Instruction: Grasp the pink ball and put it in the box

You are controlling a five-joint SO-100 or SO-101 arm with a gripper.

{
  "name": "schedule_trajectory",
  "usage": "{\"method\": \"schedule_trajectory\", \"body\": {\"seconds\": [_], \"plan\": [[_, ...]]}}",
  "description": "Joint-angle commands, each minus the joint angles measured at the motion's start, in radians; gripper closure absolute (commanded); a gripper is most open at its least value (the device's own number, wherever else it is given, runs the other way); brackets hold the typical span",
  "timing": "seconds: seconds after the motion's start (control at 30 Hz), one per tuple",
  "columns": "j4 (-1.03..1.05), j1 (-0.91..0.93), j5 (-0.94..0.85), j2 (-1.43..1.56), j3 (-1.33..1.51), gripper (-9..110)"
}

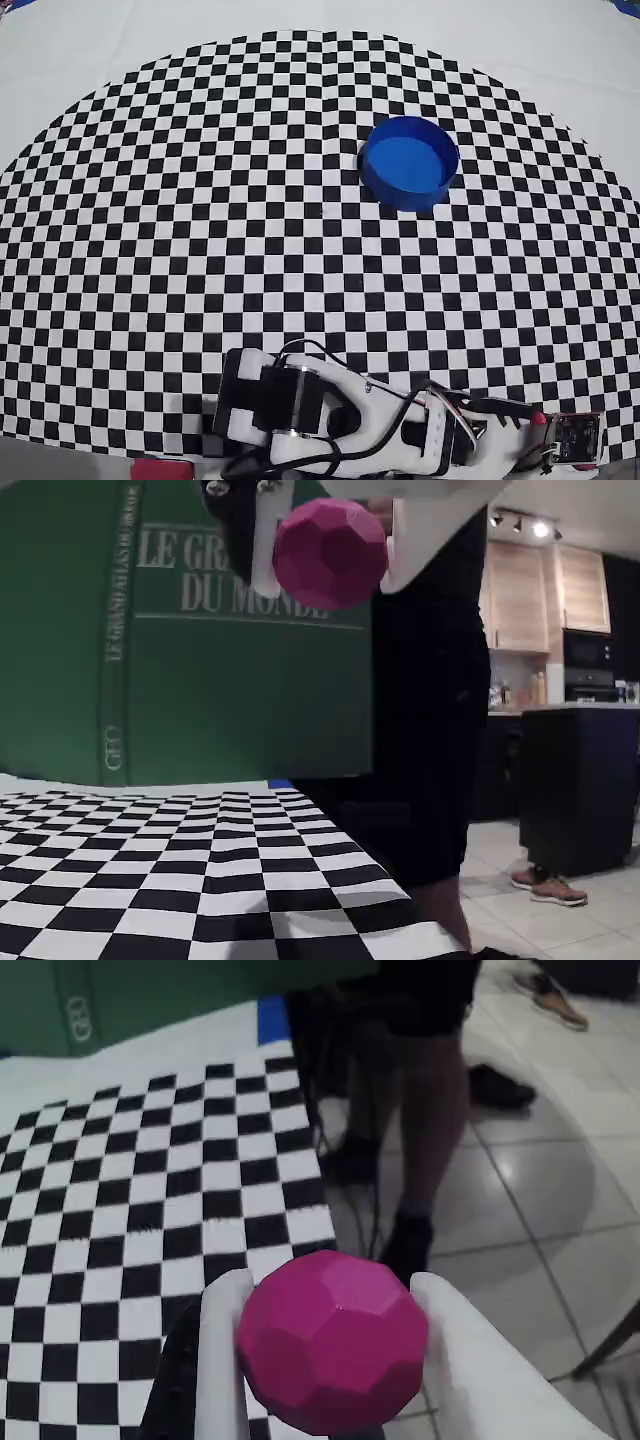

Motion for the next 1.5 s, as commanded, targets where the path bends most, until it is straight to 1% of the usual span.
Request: {"method": "schedule_trajectory", "body": {"seconds": [0.0, 0.63, 0.93, 1.47], "plan": [[0.028, 0.011, 0.002, 0.025, -0.074, 101], [0.092, -0.015, 0.003, 0.017, -0.156, 101], [0.112, -0.121, 0.005, 0.025, -0.164, 101], [0.141, -0.376, 0.005, 0.087, -0.153, 101]]}}
